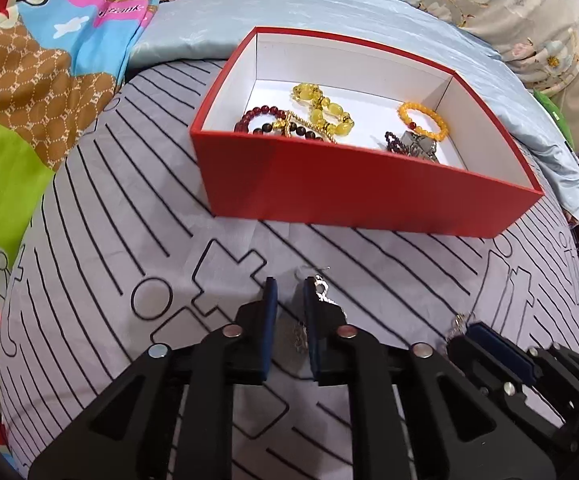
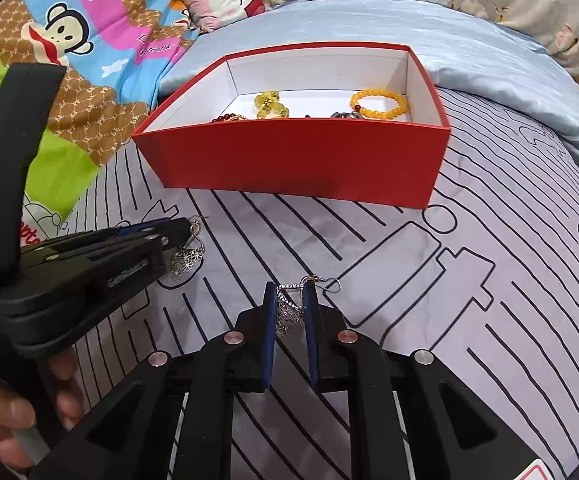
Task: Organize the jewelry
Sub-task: 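Grasp a silver dangle earring with the left tool while the right tool grasps the other earring, then carry both earrings over the red box with both tools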
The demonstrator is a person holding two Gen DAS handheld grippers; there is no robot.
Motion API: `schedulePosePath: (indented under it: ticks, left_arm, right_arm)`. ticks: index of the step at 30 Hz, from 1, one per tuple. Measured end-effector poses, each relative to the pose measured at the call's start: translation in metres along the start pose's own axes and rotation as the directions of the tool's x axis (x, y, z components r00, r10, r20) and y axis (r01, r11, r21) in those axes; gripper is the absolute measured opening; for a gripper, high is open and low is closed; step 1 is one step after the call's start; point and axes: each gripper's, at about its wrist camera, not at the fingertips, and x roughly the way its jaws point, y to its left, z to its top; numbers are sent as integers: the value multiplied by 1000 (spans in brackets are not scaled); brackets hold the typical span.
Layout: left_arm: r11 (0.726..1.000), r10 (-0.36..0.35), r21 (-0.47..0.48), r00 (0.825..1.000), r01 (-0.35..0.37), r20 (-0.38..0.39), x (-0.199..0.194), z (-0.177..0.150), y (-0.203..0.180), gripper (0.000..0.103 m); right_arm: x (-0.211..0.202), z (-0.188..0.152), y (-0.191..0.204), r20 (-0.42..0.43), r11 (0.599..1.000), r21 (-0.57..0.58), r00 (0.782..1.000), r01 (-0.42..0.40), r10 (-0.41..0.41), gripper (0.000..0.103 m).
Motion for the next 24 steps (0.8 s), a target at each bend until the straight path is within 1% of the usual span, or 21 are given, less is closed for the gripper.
schedulePosePath:
  ticks: [3, 5, 6, 7, 8, 9, 11, 14, 16, 17, 18, 19, 21, 24]
  left_arm:
    - [1000, 2, -5, 1000, -2, 7, 3, 4, -1, 14]
    - [1000, -13, -12, 1000, 13, 3, 3, 6, -1, 15]
    - [999, -24, -20, 1000, 24, 0, 3, 7, 0, 20]
    - [999, -42, -33, 999, 42, -3, 1, 7, 1, 28]
    - [998, -57, -40, 998, 57, 3, -2, 7, 1, 31]
    - [998, -57, -40, 998, 57, 11, -4, 7, 1, 35]
    - [998, -55, -26, 998, 55, 20, -6, 7, -2, 35]
    - [999, -48, -15, 999, 48, 3, 1, 6, -8, 34]
    - [999, -37, 2, 999, 37, 12, 3, 5, -12, 34]
    - [999, -40, 13, 999, 40, 11, 3, 5, -14, 33]
    - [998, -51, 23, 999, 51, 8, 2, 5, -16, 25]
    - [998, -62, 32, 998, 62, 6, 3, 5, -18, 14]
    - [996, -73, 55, 997, 72, 6, 2, 4, -25, 2]
    - [996, -58, 74, 998, 58, 5, 1, 3, -31, 0]
  right_arm:
    - [-3, 0, 0, 5, 1000, 3, 1000, -3, 3, 12]
    - [-4, 1, -1, 9, 1000, 8, 1000, -5, 5, 12]
    - [-5, 2, -2, 10, 1000, 10, 1000, -5, 5, 12]
    - [-5, 2, -3, 11, 1000, 11, 1000, -6, 5, 12]
    - [-7, 2, -4, 14, 1000, 15, 1000, -5, 5, 12]
    - [-7, 2, -6, 16, 1000, 18, 1000, -5, 5, 12]
    - [-9, 3, -8, 19, 1000, 22, 1000, -2, 2, 12]
    - [-9, 3, -10, 18, 1000, 28, 1000, 1, -2, 12]
    - [-9, 3, -11, 18, 1000, 31, 1000, 3, -3, 12]
    - [-9, 2, -12, 18, 999, 33, 1000, 4, -5, 12]
    - [-9, 2, -12, 18, 999, 34, 1000, 5, -6, 12]
    - [-9, 2, -13, 19, 999, 35, 1000, 7, -7, 12]
    - [-9, 2, -15, 19, 999, 40, 1000, 8, -8, 12]
    - [-11, 2, -15, 20, 999, 42, 1000, 10, -11, 12]
